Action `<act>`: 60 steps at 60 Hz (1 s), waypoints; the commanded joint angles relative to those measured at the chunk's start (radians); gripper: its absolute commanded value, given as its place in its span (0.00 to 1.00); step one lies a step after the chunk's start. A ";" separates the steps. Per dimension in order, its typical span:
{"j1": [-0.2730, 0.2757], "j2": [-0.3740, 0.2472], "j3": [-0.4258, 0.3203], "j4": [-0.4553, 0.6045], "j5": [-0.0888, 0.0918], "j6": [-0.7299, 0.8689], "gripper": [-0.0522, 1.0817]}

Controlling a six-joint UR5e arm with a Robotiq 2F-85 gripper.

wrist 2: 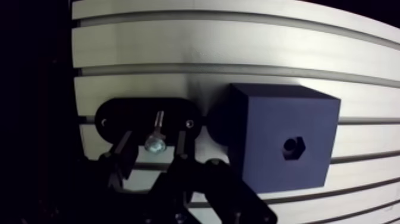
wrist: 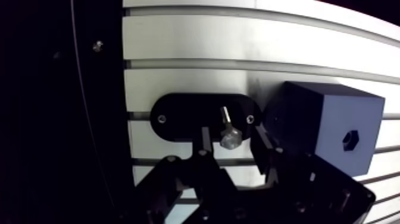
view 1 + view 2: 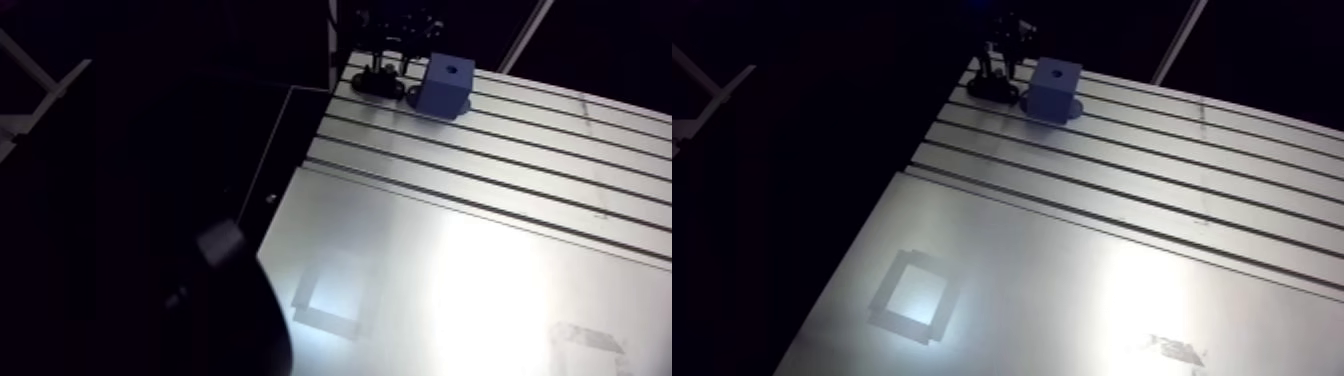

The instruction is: Pick up the M10 bolt and insert it into the hex recess until seated.

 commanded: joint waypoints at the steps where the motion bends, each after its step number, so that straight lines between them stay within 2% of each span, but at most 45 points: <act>1: 0.000 0.000 -0.001 -0.001 0.000 0.000 0.53; 43: -0.002 -0.001 0.000 -0.001 -0.002 -0.002 0.60; 60: -0.002 -0.001 -0.001 0.001 0.006 -0.006 0.60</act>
